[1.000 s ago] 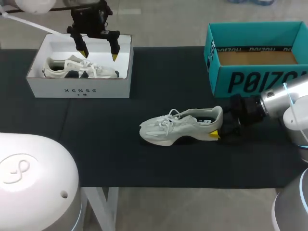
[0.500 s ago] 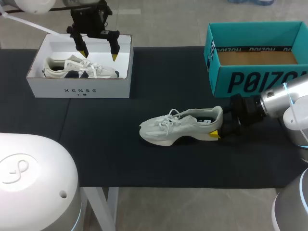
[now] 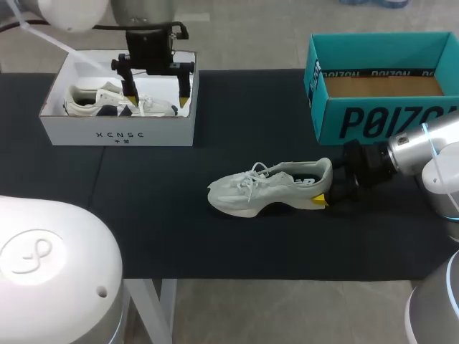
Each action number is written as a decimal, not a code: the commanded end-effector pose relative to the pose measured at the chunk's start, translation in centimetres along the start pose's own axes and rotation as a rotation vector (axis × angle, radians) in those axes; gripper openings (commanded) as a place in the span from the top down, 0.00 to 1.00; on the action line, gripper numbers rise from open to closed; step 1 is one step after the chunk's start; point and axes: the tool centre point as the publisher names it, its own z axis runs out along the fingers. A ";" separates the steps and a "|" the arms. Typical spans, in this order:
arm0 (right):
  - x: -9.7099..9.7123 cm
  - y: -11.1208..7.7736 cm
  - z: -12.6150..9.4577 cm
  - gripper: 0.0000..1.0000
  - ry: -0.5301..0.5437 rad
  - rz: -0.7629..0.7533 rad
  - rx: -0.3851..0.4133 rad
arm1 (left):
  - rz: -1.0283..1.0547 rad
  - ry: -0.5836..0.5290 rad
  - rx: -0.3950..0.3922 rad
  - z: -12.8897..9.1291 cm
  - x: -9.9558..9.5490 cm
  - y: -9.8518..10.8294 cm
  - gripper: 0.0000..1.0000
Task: Take the shoe out of the shoebox, open the shoe tongue, remove and reinsert the insole, then place the shoe into the shoebox
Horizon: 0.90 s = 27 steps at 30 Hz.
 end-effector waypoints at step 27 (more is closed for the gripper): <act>0.1 -0.4 0.2 1.00 -0.001 0.001 0.004 | -0.219 -0.019 0.093 -1.2 3.9 6.9 0.00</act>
